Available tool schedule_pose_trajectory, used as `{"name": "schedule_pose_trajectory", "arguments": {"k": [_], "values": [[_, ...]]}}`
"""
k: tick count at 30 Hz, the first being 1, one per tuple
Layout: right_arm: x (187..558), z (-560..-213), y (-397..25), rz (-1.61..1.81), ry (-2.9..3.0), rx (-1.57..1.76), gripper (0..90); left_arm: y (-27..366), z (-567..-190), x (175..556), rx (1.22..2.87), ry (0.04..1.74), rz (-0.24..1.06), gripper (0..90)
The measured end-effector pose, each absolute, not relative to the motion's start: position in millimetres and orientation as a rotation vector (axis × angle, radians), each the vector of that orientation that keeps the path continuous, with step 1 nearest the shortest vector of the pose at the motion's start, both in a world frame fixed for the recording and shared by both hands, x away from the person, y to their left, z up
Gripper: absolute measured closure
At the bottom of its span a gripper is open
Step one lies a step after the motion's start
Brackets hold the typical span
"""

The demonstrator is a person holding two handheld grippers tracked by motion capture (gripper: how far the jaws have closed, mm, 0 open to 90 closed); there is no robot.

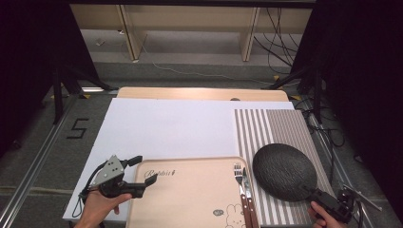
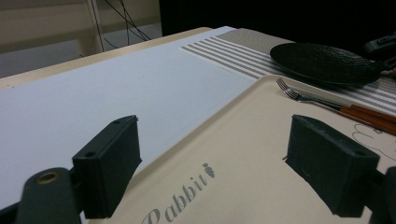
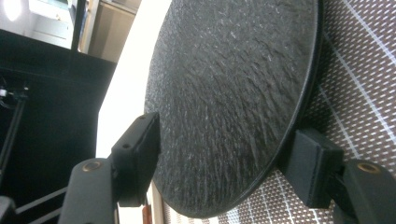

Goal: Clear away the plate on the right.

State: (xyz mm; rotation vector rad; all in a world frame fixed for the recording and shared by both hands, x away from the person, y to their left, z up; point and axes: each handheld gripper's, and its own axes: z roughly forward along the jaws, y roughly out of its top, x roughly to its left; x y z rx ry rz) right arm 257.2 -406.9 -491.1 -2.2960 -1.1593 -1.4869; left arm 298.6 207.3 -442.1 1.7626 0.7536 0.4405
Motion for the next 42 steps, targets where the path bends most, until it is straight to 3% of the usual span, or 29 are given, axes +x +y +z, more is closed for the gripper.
{"name": "schedule_pose_trajectory", "arguments": {"k": [42], "values": [[261, -512, -417, -1.44, -0.977, -2.323, 79.9, 206, -443, 299, 1.77, 0.748, 0.431, 16.9]]}}
